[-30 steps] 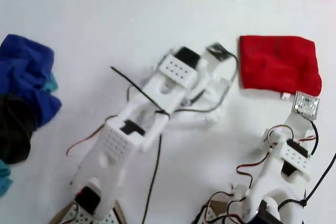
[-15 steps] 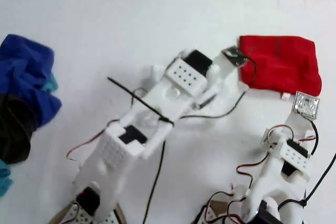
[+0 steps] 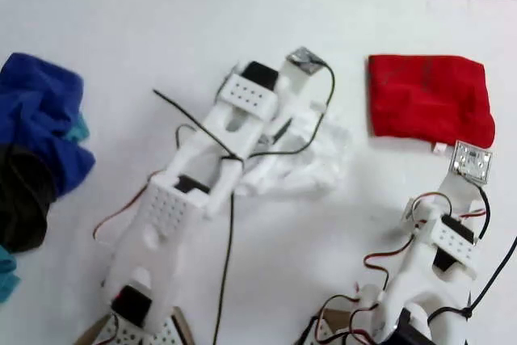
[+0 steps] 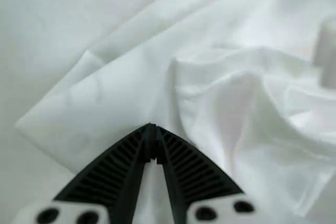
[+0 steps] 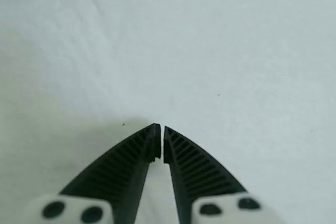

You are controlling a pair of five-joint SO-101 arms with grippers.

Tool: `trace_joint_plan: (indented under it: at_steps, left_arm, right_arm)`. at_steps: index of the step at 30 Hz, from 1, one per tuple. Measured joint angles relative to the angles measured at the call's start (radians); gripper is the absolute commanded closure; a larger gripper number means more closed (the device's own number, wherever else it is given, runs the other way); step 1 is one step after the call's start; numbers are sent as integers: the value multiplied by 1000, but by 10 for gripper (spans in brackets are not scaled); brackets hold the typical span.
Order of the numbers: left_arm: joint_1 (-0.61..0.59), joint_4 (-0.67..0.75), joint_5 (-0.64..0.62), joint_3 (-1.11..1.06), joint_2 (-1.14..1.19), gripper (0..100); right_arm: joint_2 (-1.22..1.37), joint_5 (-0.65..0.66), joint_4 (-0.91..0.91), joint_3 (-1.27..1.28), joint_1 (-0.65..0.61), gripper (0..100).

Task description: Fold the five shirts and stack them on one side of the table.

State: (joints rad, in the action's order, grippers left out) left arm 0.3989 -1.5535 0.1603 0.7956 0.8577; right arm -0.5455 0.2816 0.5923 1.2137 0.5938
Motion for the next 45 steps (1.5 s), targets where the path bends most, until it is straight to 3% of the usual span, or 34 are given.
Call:
trace_joint_plan:
  at_steps: [10,18,24,33,45]
  left_arm:
    - [170,-109,0,12,0,972]
    - [258,-213,-37,247,0,973]
    - [245,-213,-38,310,9,973]
    - [110,-129,-48,313,61,973]
    - [183,-164,-49,313,160,973]
  right_arm:
    - [0,0,0,0,0,978]
    - [0,0,0,0,0,978]
    - [0,0,0,0,0,978]
    - [0,0,0,0,0,978]
    - [0,0,0,0,0,978]
